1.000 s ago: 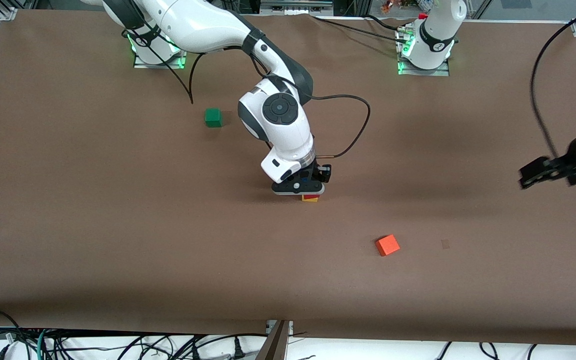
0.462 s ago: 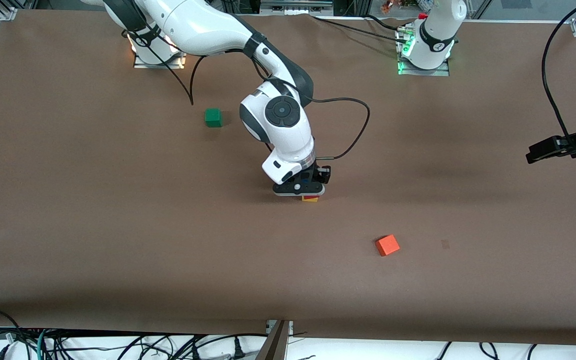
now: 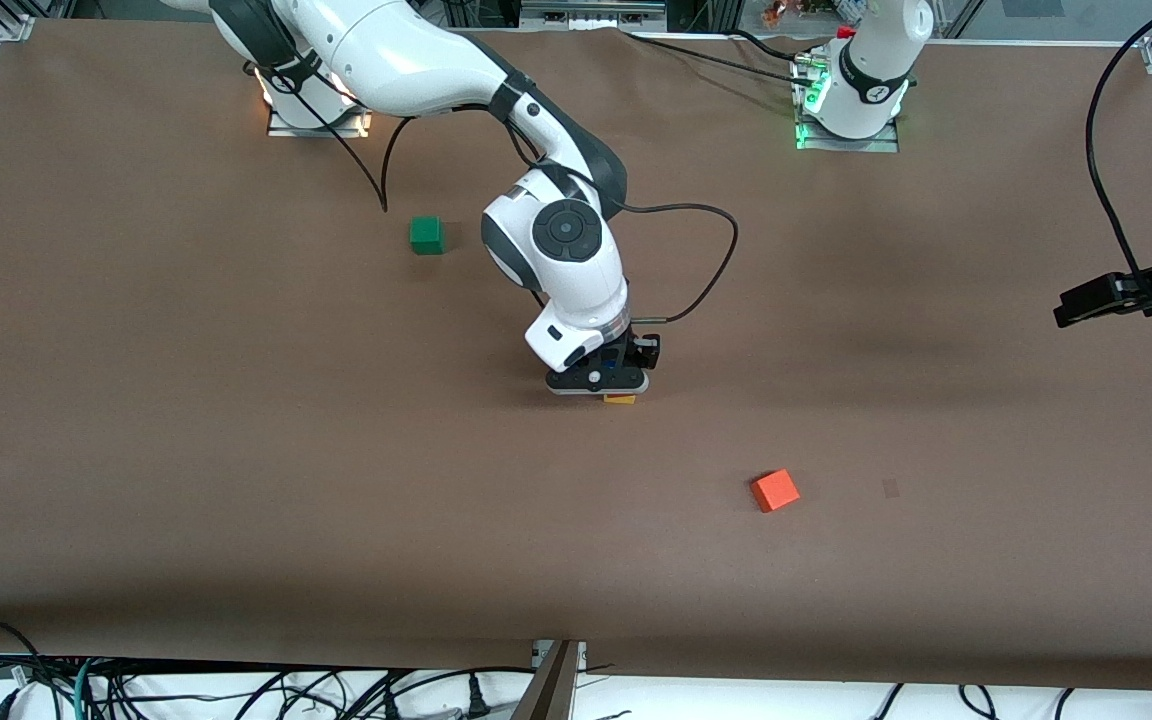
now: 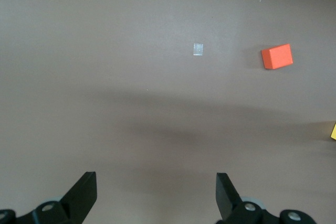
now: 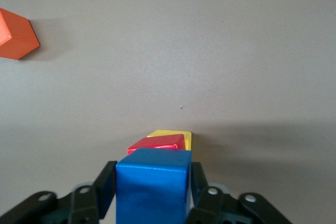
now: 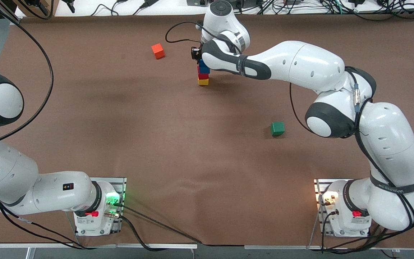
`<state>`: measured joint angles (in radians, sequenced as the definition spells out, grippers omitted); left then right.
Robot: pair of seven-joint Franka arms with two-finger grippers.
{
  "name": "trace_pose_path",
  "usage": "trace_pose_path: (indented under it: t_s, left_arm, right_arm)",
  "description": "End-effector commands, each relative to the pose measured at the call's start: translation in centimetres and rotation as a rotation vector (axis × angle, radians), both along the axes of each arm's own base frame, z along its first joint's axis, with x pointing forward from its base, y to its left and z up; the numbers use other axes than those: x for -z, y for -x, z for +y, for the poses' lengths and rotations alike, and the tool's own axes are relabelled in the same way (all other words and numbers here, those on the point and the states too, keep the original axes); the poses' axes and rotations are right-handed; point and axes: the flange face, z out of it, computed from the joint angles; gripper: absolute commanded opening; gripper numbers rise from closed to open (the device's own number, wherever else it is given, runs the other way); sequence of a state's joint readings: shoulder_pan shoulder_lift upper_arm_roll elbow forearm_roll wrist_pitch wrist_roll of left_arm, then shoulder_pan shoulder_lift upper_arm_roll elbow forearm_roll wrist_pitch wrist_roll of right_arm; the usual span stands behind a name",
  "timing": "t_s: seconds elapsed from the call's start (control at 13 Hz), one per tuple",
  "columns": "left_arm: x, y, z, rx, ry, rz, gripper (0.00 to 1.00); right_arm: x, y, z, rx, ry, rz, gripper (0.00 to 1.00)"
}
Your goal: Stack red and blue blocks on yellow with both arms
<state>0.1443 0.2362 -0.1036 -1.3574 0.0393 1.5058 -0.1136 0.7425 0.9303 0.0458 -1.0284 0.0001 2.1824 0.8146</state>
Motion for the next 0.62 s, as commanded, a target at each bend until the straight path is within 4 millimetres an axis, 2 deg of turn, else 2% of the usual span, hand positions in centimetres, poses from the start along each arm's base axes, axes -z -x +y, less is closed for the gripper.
trace_pose_path:
  t_s: [0.0,0.08,0.15,0.23,0.31,0.38,0.54]
  left_arm:
    - [-0.5,0.2,0.0,0.017,0.017,-0.006,1.0]
    - [-0.4,0.2,0.0,0.017,0.022,-0.004,1.0]
    - [-0.4,0.2,0.1,0.016,0.02,-0.004,1.0]
    - [-0.4,0.2,0.0,0.017,0.021,-0.004,1.0]
    - [-0.4,0.2,0.0,0.017,0.017,-0.004,1.0]
    - [-0.4,0.2,0.0,0.016,0.016,-0.004,1.0]
    - [-0.1,0.1,0.0,0.016,0.02,0.0,1.0]
  right_arm:
    - [-0.3,-0.2,0.4,0.0,0.002,-0.022,0.77]
    - [-0.6,-0.3,0.3,0.0,0.003,-0.022,0.86]
    - [-1.3,-0.6,-0.1,0.006,0.003,-0.018,1.0]
    - [-1.7,-0.5,-0.4,0.006,0.021,0.005,1.0]
    - [-3.0,-0.7,-1.0,0.013,0.028,0.015,1.0]
    - [-6.0,-1.2,-1.9,0.025,0.01,0.005,1.0]
    - [-11.3,-3.8,-6.9,0.063,0.014,0.024,1.0]
